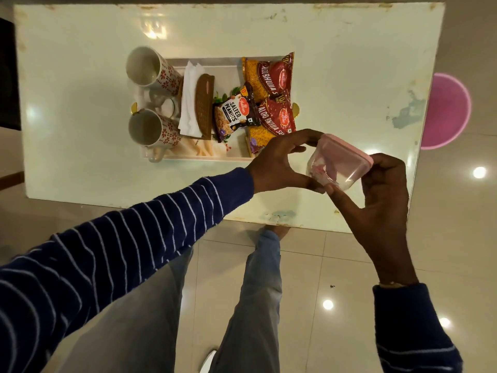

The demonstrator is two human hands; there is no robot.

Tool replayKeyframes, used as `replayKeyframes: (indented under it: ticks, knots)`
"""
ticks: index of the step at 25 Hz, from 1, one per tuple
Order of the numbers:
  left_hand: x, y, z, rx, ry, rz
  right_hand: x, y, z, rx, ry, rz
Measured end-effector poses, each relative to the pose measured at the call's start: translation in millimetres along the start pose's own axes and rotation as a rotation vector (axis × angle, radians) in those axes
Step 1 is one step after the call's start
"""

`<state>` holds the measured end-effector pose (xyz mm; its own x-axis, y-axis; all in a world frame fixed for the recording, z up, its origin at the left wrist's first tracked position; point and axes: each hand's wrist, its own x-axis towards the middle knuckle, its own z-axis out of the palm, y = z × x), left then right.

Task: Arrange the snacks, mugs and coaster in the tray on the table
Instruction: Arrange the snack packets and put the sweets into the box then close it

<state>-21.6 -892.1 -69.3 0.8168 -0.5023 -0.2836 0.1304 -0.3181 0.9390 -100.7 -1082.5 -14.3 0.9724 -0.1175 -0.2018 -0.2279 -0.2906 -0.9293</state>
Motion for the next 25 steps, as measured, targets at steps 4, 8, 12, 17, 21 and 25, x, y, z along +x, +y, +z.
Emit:
replayKeyframes:
  ticks: [4,8,12,17,21,25]
  knots:
    - [2.1,-0.7,-5.3,0.147,0.065,0.139,5.3,-0.7,-7.5,-0.318,-0.068,-0.078]
    - [0.5,0.9,-9.2,0.2,0.059,0.169,10.6,-13.0,6.4,-0.445,-0.075,-0.166]
    - [-0.6,6.8,-12.9,0.223,0.052,0.165,14.7,-17.9,13.6,-0.462,-0.019,-0.175]
    - [1.0,9.1,-16.4,0.265,0.067,0.178,11.1,-15.3,14.9,-0.491,0.0,-0.215]
    - [-3.5,7.9,-18.2,0.137,-0.008,0.115,9.9,-10.9,6.7,-0.368,0.006,-0.12]
    - [-8.1,3.4,-24.9,0.062,0.018,-0.016,9.6,-5.4,-10.1,-0.109,-0.072,0.054]
